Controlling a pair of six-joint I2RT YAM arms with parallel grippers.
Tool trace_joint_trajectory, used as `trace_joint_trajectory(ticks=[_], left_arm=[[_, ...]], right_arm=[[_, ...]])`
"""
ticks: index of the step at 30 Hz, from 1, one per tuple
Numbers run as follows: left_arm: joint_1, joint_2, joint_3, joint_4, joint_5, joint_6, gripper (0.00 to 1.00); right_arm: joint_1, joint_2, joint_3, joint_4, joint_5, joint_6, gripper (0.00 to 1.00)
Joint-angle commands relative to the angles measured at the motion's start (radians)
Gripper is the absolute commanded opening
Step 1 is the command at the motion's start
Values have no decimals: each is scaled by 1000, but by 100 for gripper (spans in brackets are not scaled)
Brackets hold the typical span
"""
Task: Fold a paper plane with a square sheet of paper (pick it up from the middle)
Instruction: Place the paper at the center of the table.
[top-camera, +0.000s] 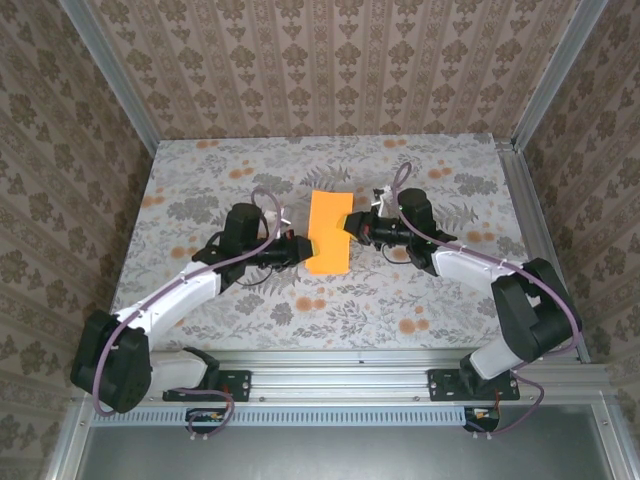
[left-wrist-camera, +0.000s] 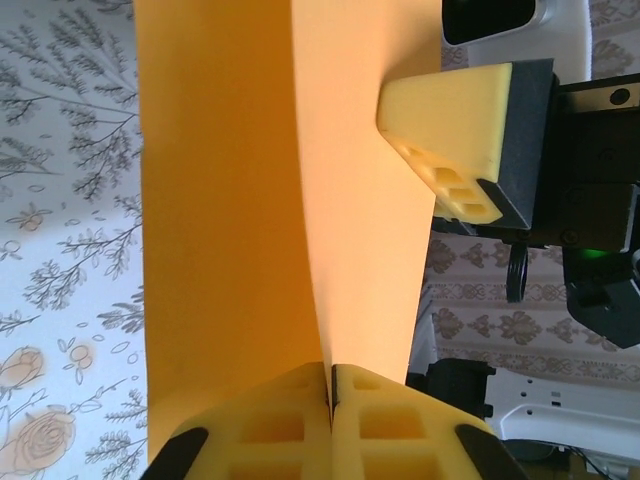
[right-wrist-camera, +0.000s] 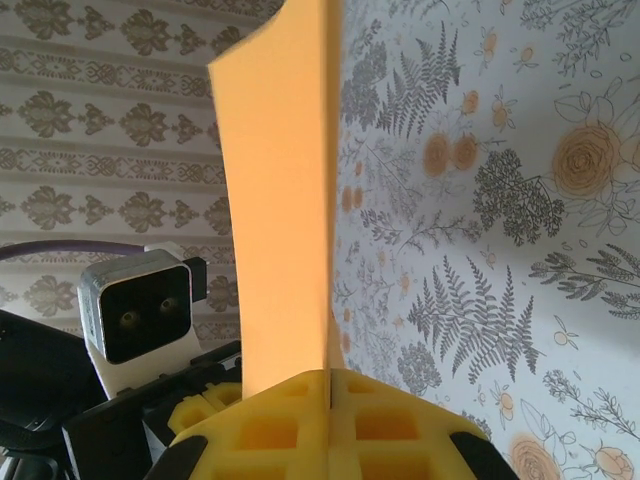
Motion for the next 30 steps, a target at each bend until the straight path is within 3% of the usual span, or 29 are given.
trace_joint_trajectory(ticks=[1,15,20,24,30], left_arm=[[2,3,-21,-46,-2,46,1],[-2,168,-81,0,-69,76,0],[-11,221,-80,7,-114,74,0],[-25,257,-79,19,-146,64,0],[-54,306,-75,51,-180,36,0]], right_arm=[[7,35,13,51,16,-7,1],[33,209,-24,-11,70,-129,21],[34,219,-11,-157,116,-219,32],[34,180,27,-368,179,-329,48],[36,85,30,-546,246,-428,53]])
